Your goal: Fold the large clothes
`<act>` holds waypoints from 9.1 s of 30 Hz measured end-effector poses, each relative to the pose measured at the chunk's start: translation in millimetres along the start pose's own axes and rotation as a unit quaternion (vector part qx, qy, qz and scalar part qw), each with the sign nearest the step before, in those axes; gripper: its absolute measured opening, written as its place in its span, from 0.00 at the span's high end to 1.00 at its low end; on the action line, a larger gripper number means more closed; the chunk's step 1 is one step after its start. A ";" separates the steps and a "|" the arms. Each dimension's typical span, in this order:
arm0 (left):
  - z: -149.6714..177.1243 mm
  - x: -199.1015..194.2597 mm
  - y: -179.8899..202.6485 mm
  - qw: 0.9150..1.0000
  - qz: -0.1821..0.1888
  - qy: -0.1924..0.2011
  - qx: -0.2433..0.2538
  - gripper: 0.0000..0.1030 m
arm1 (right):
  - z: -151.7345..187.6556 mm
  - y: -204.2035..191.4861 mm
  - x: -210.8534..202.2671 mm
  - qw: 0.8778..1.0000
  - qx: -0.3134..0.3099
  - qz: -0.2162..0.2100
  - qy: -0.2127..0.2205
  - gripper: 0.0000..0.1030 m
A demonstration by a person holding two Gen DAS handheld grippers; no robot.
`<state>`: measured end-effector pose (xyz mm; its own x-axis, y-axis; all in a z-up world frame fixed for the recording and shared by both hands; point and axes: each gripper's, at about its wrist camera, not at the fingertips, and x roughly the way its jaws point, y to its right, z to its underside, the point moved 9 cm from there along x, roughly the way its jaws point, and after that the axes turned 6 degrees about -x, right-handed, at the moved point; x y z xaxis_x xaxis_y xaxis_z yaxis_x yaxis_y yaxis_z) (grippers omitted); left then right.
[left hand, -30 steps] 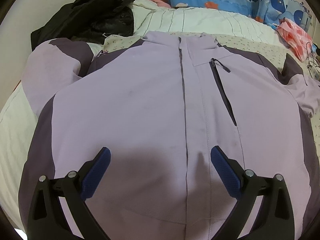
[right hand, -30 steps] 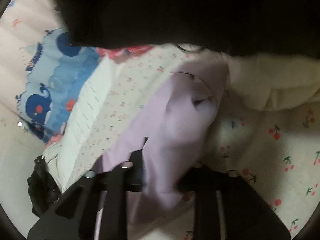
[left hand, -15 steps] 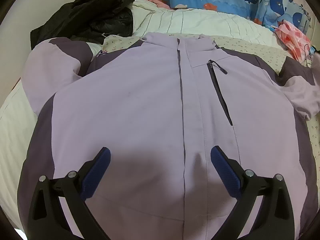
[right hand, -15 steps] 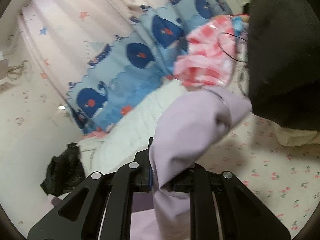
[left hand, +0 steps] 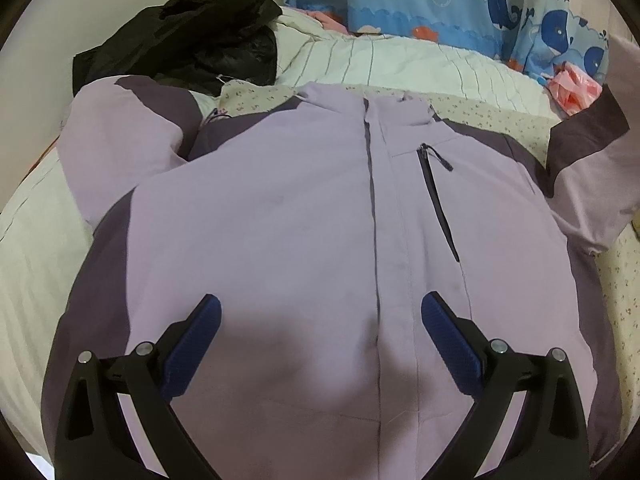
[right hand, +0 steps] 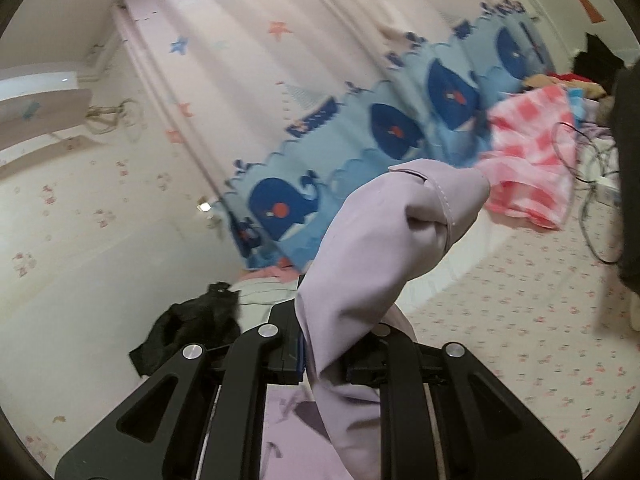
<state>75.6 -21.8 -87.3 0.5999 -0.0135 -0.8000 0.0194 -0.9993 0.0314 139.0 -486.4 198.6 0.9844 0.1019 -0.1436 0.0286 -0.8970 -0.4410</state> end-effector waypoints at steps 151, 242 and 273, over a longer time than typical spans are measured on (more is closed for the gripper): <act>-94.3 66.6 176.8 0.948 0.304 -0.016 0.089 0.77 | 275.0 -35.5 74.9 0.873 0.404 -0.145 -0.230 0.09; -105.7 135.2 -113.7 0.961 0.212 -0.148 -0.093 0.23 | 319.6 -7.7 164.5 0.904 0.112 -0.112 -0.398 0.44; -159.0 148.4 43.8 0.936 0.278 -0.149 -0.155 0.52 | 161.9 167.0 120.8 0.927 0.102 0.052 -0.356 0.41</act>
<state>292.6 -62.1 -109.4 0.3384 -0.5829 -0.7388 0.0294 -0.7781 0.6274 234.5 -554.3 -35.8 0.6136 0.3432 -0.7112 -0.1642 -0.8255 -0.5400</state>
